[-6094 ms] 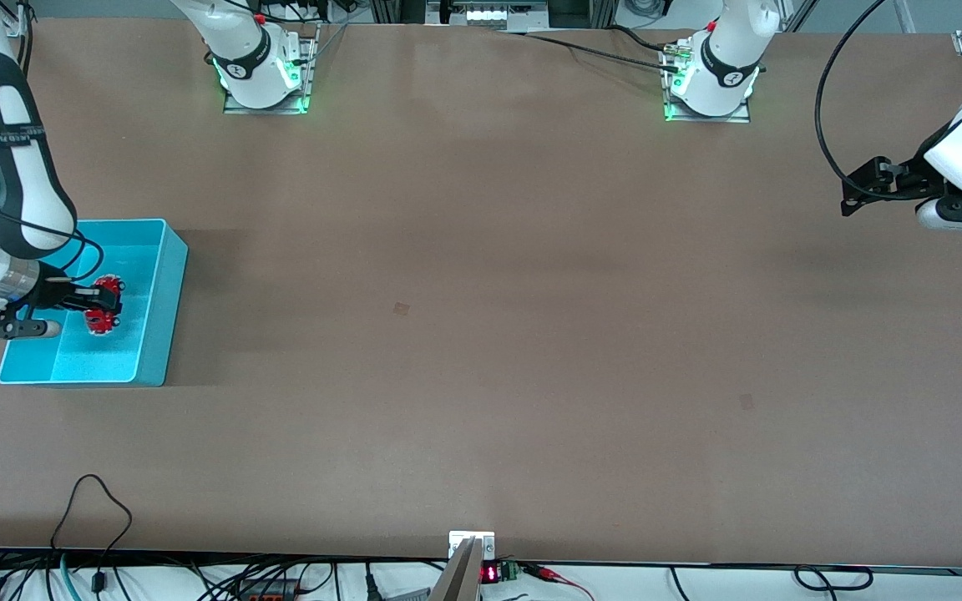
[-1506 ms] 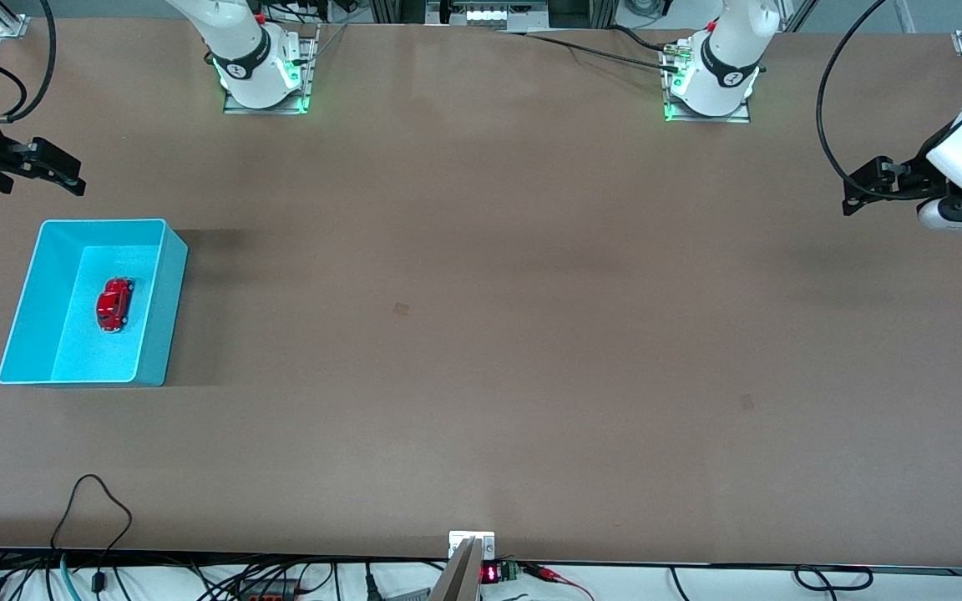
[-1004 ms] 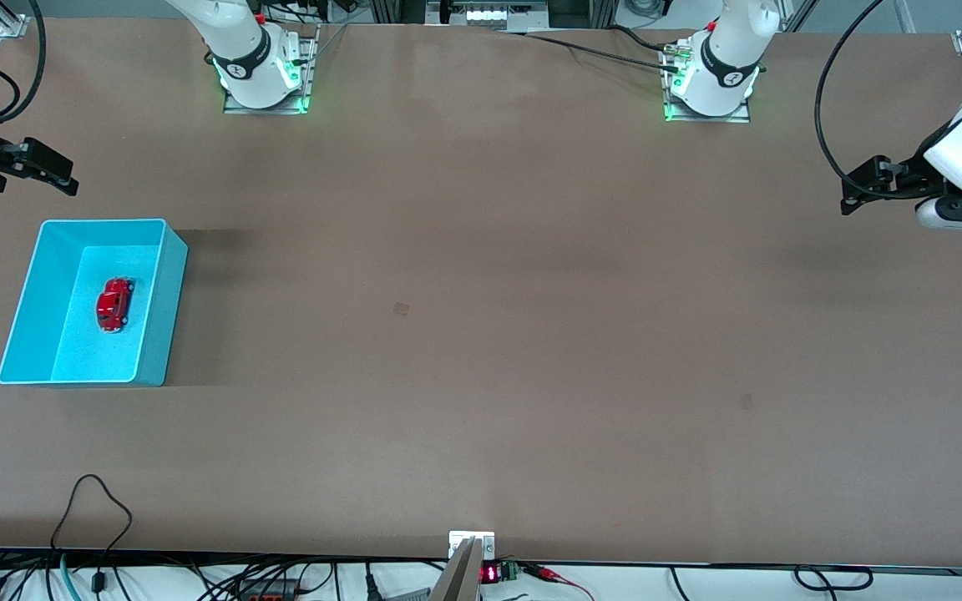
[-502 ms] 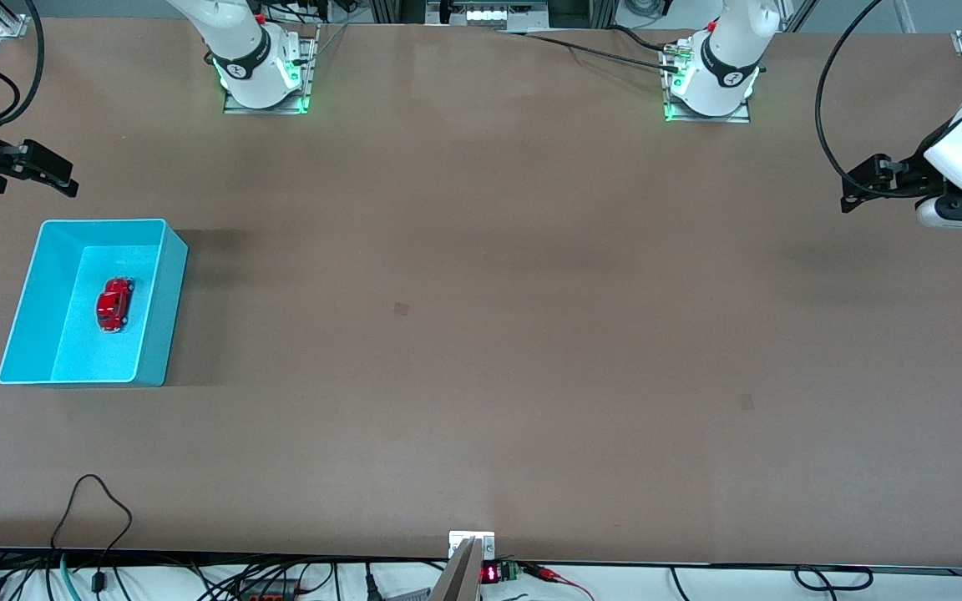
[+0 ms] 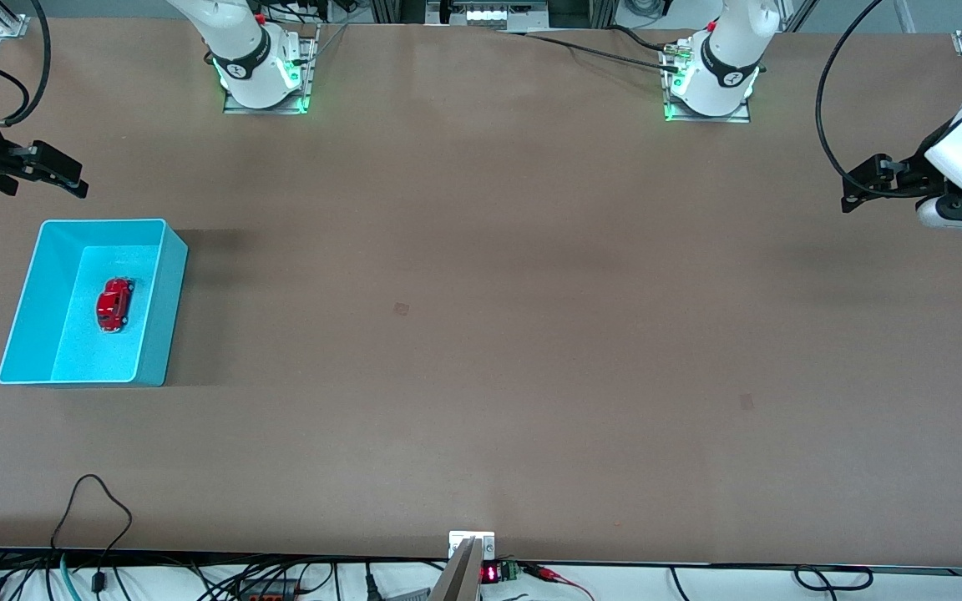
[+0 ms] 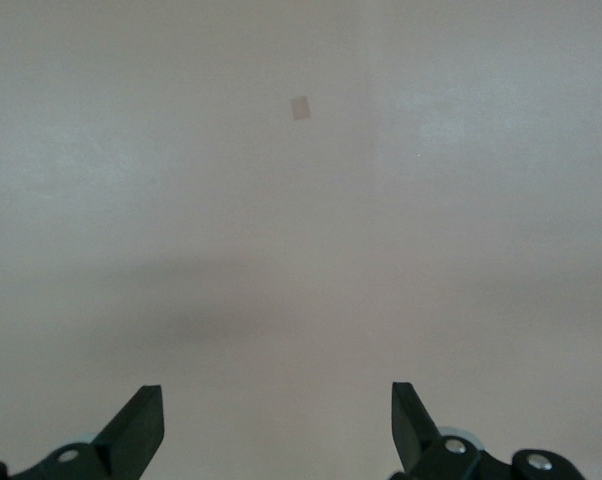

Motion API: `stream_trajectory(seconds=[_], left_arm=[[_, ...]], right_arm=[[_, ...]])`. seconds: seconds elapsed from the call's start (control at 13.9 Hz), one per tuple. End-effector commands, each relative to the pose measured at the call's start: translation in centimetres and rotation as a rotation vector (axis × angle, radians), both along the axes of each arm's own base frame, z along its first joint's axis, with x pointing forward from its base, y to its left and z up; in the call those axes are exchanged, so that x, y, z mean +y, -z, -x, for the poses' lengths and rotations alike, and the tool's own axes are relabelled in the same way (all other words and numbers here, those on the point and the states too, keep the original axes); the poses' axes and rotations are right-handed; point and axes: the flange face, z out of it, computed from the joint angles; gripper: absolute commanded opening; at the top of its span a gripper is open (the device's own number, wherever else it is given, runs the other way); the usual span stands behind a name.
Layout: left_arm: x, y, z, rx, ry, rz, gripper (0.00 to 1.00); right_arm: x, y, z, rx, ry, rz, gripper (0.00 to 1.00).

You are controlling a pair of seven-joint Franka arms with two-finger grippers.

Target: Wind red beetle toy and store in blue box

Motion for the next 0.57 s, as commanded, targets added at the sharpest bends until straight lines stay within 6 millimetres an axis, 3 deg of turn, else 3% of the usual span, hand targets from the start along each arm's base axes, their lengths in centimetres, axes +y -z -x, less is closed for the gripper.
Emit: stream_trajectory(seconds=[0.0, 0.5], left_arm=[[-0.07, -0.58, -0.38, 0.005, -0.001, 0.004, 1.0], [-0.06, -0.65, -0.33, 0.005, -0.003, 0.004, 1.0]], right_arm=[[-0.13, -0.27, 0.6, 0.021, -0.007, -0.007, 1.0], [-0.15, -0.35, 0.64, 0.019, 0.01, -0.013, 1.0]])
